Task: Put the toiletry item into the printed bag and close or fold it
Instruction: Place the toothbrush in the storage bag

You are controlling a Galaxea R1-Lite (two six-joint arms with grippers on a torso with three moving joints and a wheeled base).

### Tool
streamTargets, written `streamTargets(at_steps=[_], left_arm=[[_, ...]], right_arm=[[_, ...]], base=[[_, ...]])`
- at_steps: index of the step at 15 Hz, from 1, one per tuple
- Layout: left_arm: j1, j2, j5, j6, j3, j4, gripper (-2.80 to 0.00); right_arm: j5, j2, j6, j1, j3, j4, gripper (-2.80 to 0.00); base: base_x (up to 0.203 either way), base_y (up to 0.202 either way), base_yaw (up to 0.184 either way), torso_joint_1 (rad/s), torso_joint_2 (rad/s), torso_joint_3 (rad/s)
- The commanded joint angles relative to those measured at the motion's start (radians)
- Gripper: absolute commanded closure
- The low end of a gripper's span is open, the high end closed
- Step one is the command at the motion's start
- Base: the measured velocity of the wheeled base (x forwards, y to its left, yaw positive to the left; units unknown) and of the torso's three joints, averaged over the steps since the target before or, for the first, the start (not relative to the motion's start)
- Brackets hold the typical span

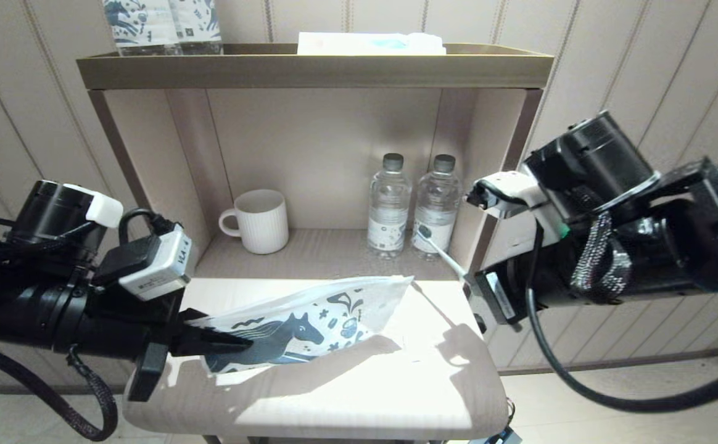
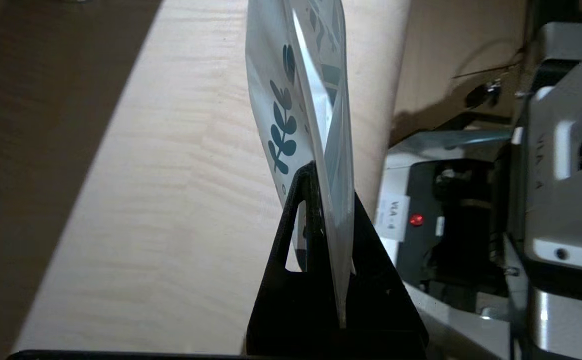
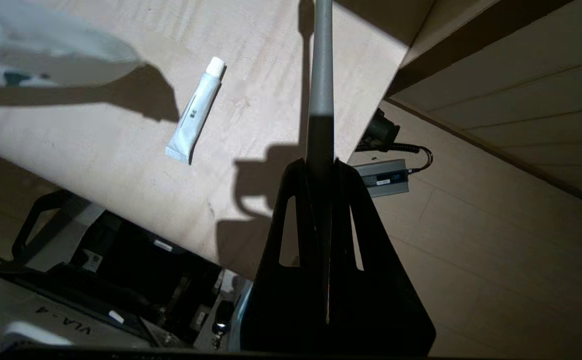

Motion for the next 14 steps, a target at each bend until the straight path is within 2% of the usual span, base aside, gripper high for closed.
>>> streamTargets(at_steps=[1, 4, 6, 8, 11, 14], left_arm=[[-0.045, 0.008, 0.105, 0.021, -0.015, -0.022, 0.00], [-0.100, -0.021, 0.315, 0.080, -0.028, -0.055, 0.00], [-0.148, -0.045, 0.413, 0.094, -0.030, -0.116, 0.00], [-0.183, -0.073, 0.456, 0.095, -0.020, -0.134, 0.00], [-0.202, -0.105, 0.480, 0.096, 0.001, -0.148, 0.00], [-0.207, -0.096, 0.467, 0.095, 0.006, -0.177, 0.00]], right_arm=[[0.002, -0.055, -0.016, 0.018, -0.063, 0.084, 0.00], [0.007, -0.057, -0.022, 0.055, -0.170, 0.183, 0.00], [0.024, -0.043, -0.023, 0.105, -0.263, 0.278, 0.00], [0.084, 0.005, -0.026, 0.140, -0.372, 0.393, 0.00], [0.192, 0.110, -0.065, 0.182, -0.564, 0.636, 0.00], [0.221, 0.180, -0.098, 0.205, -0.577, 0.669, 0.00]], base=[[0.000, 0.000, 0.000, 0.000, 0.00, 0.000], [0.000, 0.000, 0.000, 0.000, 0.00, 0.000], [0.000, 0.000, 0.000, 0.000, 0.00, 0.000], [0.000, 0.000, 0.000, 0.000, 0.00, 0.000], [0.000, 0.000, 0.000, 0.000, 0.00, 0.000], [0.000, 0.000, 0.000, 0.000, 0.00, 0.000]])
